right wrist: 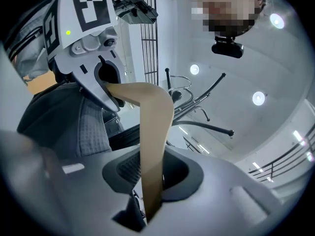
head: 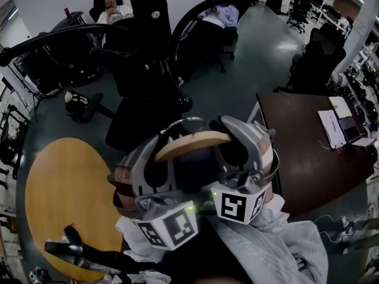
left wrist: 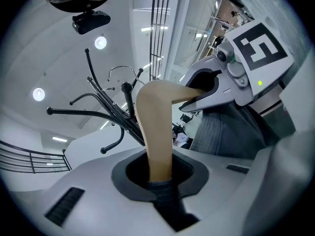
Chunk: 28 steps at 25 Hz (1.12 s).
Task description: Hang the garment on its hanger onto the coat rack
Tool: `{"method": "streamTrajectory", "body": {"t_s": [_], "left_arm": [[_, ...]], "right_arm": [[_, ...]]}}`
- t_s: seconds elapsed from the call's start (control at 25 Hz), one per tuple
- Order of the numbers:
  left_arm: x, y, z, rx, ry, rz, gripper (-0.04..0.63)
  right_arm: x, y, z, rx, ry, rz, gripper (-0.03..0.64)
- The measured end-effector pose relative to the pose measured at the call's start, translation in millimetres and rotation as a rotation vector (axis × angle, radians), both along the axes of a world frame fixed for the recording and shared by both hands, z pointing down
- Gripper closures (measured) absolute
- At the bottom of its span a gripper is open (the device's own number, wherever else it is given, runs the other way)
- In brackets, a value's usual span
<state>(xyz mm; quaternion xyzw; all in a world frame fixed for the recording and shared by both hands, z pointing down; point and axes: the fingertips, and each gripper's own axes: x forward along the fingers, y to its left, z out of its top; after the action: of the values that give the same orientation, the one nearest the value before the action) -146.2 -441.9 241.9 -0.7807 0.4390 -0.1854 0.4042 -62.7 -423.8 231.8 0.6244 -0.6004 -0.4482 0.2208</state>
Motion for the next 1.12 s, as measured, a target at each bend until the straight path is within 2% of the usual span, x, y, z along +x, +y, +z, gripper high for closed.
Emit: {"method": "streamTrajectory", "body": {"t_s": [0.28,0.48,0.88,1.12], "left_arm": [[13,-28,-6,-0.002,0.019,-0.004,0.545],[12,-54,-1,-0.029,0.021,-0.037,0.545],[5,-96,24,-0.08,-0.021,-0.098,0.545],[6,-105,36,-0.097,-0.044,-0.109,0.545]], "right_arm": [[13,-28,-8,0.005,0.025,-0.006,0.54],[13,-57,-3,-0.017,0.029,-0.036,0.54],[6,-106,24,-0.094,-0.013,-0.11,0.538],[2,-117,37,-0.115,-0.023,-0.152,0.538]]}}
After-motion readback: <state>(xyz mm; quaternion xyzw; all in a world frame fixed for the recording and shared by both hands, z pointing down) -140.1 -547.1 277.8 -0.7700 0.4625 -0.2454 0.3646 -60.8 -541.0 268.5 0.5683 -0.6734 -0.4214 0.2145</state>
